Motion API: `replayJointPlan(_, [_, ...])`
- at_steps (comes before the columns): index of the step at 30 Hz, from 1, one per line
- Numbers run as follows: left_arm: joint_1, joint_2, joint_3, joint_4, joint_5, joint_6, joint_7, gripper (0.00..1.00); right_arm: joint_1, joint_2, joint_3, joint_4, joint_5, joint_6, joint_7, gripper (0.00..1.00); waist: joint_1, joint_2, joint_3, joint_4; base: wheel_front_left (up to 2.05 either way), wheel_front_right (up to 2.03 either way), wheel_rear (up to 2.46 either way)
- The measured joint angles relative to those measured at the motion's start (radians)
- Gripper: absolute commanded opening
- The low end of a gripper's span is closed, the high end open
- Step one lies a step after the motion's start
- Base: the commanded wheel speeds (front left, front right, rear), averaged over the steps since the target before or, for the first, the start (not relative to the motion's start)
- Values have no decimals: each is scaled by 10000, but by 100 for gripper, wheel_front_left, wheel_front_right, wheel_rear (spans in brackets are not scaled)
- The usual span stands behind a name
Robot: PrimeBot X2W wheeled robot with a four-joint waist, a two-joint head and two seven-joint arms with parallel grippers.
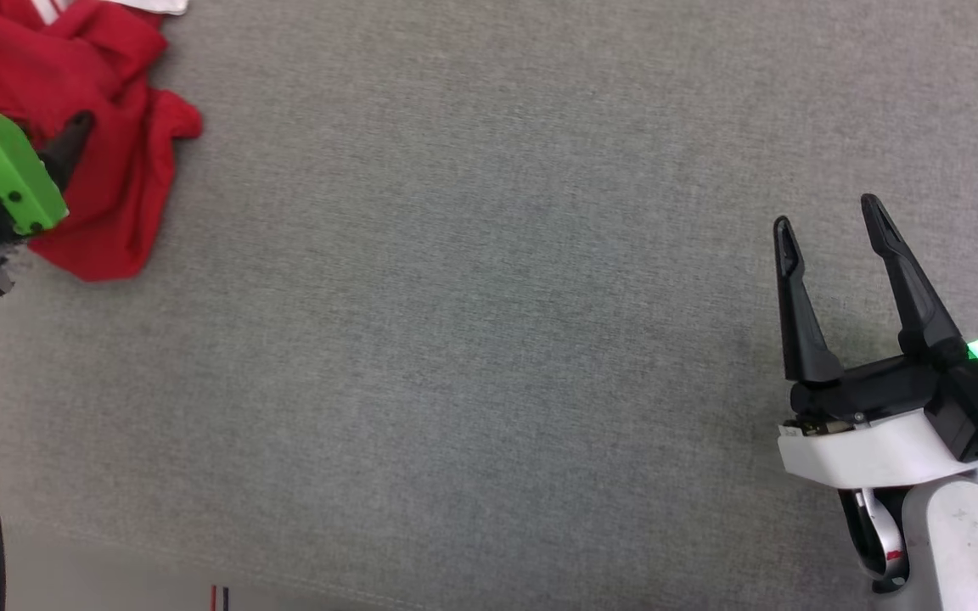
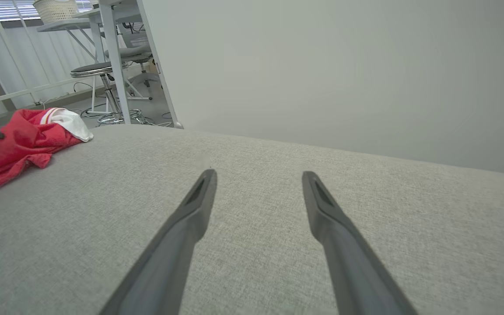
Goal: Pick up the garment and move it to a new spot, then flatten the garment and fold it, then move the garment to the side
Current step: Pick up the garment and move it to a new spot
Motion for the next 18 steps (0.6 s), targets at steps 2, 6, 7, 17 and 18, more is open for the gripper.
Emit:
replayJointPlan(2, [-304,84,90,261,-336,0,546,100,-54,0,12,-58,-2,0,2,100,0,0,229,-185,0,0,0])
replayJointPlan(6, [-870,322,184,769,-510,100,1298,100,-153,-42,130,-59,-44,0,36,100,-1,0,682,-547,0,0,0])
replayJointPlan(7, [-954,336,192,901,-523,178,1459,100,-198,-58,157,-61,-77,0,35,100,-1,0,783,-636,0,0,0])
replayJointPlan(17, [-1470,794,90,1722,-556,468,2278,0,-365,-127,259,-109,-107,0,35,100,-3,1,1452,-1202,0,0,0])
replayJointPlan(18, [-1475,821,111,1739,-577,466,2266,0,-366,-121,253,-94,-134,0,35,100,-3,1,1462,-1217,0,0,0])
